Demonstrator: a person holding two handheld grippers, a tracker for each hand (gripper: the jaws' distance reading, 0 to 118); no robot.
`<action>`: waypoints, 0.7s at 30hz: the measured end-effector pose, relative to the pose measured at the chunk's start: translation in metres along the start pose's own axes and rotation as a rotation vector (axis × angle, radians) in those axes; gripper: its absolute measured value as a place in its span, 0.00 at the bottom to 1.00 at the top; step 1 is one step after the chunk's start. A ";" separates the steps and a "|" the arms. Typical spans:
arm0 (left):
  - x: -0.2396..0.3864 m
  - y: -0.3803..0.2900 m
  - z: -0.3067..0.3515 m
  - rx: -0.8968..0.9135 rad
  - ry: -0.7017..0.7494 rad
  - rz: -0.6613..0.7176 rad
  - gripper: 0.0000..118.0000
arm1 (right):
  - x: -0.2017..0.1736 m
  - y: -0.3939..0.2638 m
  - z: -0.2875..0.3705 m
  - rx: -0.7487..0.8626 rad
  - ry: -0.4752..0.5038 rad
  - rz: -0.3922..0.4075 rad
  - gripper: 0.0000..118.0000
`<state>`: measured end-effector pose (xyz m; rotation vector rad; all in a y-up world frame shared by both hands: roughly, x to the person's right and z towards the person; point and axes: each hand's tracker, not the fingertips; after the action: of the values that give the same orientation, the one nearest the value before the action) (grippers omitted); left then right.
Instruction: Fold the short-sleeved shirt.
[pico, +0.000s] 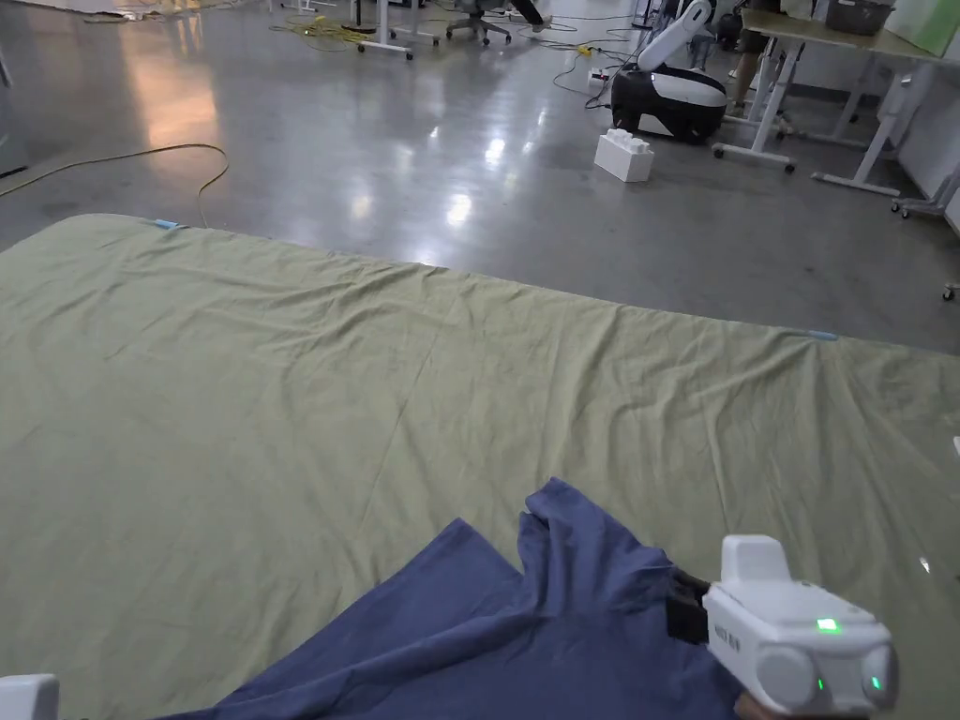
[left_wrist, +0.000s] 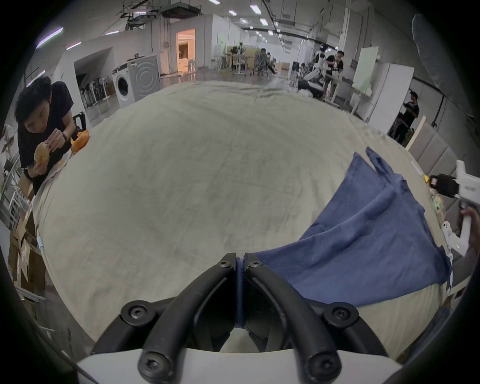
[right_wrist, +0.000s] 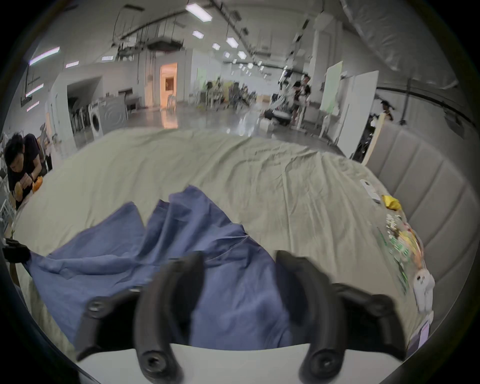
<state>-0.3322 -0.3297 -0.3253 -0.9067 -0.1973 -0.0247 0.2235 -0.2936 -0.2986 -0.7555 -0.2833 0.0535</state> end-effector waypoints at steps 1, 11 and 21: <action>0.002 0.000 0.002 0.006 0.003 -0.001 0.05 | 0.003 0.008 -0.016 -0.030 0.017 0.020 0.61; 0.008 -0.003 0.000 -0.001 0.036 -0.013 0.05 | -0.002 0.031 -0.135 -0.256 0.063 0.115 0.64; 0.015 -0.004 -0.004 -0.009 0.054 -0.040 0.05 | -0.025 0.020 -0.134 -0.232 0.079 0.129 0.04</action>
<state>-0.3177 -0.3346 -0.3217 -0.9104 -0.1648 -0.0869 0.2373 -0.3723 -0.4102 -1.0032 -0.1663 0.1135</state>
